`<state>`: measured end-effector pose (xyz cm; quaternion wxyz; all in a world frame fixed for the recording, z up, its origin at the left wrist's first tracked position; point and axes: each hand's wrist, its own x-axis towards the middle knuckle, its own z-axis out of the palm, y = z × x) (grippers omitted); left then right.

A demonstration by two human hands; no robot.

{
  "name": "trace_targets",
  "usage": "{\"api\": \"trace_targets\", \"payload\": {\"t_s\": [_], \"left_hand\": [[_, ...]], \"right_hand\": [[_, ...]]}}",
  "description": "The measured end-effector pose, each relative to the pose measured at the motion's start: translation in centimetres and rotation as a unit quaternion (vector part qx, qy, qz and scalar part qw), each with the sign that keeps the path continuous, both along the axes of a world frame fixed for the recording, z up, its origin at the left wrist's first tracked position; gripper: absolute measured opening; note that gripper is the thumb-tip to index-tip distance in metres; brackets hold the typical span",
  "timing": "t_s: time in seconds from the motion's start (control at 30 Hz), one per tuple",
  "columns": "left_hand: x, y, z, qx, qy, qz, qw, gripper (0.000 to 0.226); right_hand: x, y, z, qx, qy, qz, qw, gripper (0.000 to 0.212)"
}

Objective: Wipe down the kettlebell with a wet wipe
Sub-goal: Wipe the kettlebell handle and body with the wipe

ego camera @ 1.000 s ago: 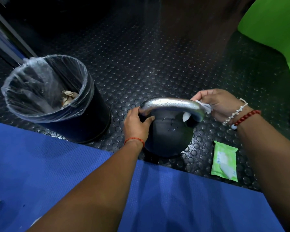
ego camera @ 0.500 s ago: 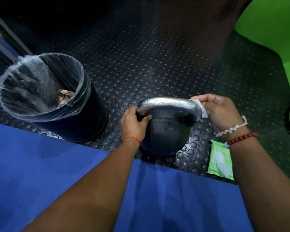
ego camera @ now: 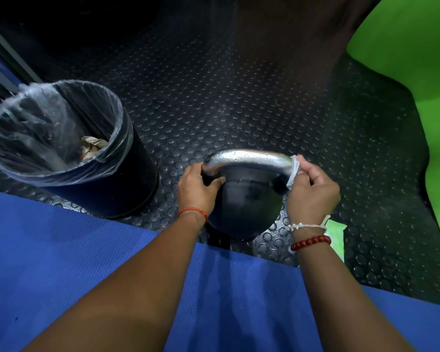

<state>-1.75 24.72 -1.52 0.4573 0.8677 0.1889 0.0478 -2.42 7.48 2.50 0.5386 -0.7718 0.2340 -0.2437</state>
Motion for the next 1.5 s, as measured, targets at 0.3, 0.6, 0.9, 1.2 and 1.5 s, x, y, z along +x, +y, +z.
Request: {"api": "trace_targets", "payload": {"t_s": [0.3, 0.6, 0.9, 1.2, 1.5], "left_hand": [[0.1, 0.1, -0.1, 0.003, -0.001, -0.003, 1.0, 0.026], [0.2, 0.1, -0.1, 0.011, -0.001, -0.007, 1.0, 0.026], [0.2, 0.1, -0.3, 0.001, -0.002, -0.006, 1.0, 0.025], [0.1, 0.1, -0.2, 0.006, -0.001, -0.003, 1.0, 0.026], [0.2, 0.2, -0.4, 0.013, -0.003, -0.004, 1.0, 0.026]], "right_hand": [[-0.7, 0.2, -0.4, -0.044, -0.032, 0.022, 0.998, 0.034], [-0.6, -0.2, -0.3, 0.005, -0.004, 0.021, 1.0, 0.025], [0.4, -1.5, -0.1, 0.02, 0.047, 0.027, 0.998, 0.029], [0.5, -1.2, 0.2, -0.013, 0.04, 0.006, 0.999, 0.033], [0.6, -1.6, 0.6, -0.001, 0.057, 0.029, 0.998, 0.031]]}}
